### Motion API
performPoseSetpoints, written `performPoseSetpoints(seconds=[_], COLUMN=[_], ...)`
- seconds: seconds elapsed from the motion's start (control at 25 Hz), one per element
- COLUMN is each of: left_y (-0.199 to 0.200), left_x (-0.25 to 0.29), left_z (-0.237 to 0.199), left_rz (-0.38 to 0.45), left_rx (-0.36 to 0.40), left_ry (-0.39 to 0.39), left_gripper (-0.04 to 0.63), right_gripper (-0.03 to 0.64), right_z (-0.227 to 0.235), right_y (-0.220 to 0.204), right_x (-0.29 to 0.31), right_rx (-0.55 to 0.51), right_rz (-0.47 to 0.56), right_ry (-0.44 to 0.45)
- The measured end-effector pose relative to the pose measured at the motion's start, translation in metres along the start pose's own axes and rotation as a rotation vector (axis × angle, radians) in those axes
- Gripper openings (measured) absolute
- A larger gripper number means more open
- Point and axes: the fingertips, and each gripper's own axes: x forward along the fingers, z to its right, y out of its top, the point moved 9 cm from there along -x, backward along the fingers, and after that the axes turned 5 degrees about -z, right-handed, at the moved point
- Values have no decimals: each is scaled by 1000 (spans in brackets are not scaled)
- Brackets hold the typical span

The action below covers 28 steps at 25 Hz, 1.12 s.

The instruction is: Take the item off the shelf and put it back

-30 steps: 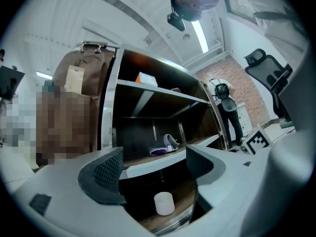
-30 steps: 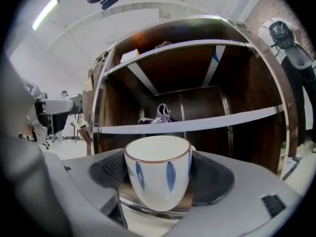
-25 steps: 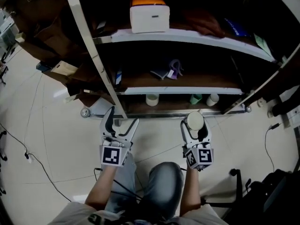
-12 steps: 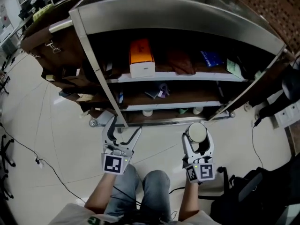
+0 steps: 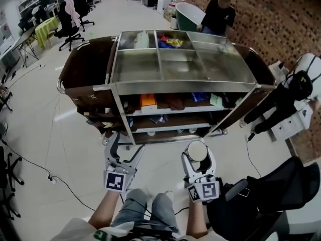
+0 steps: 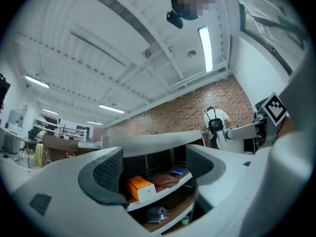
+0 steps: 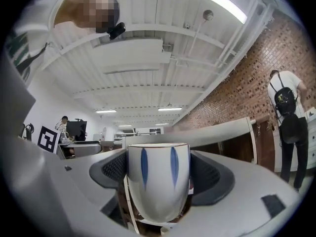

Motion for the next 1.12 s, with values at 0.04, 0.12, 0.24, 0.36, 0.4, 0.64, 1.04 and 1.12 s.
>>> performPoseSetpoints(seconds=[0.04, 0.12, 0.24, 0.36, 0.4, 0.64, 1.04, 1.12], left_y=[23, 64, 114, 144, 151, 166, 156, 150], left_x=[-6, -16, -28, -40, -43, -59, -72, -75], left_z=[-1, -4, -6, -3, -3, -9, -21, -24], left_rz=[0, 2, 22, 33, 35, 44, 25, 23], left_rx=[0, 9, 14, 17, 14, -32, -49, -34], left_ry=[-3, -11, -21, -30, -32, -17, 50, 64], left_gripper=[373, 373, 374, 373, 373, 373, 373, 373], right_gripper=[396, 396, 396, 396, 396, 396, 396, 396], right_z=[-6, -20, -36, -46, -49, -63, -64, -64], right_y=[21, 57, 100, 127, 133, 160, 163, 162], right_x=[-6, -16, -30, -39, -38, -29, -17, -16], right_rx=[3, 6, 0, -4, -2, -7, 21, 26], right_rz=[-5, -12, -20, -27, -25, 8, 24, 24], right_ry=[2, 11, 22, 29, 33, 69, 114, 125])
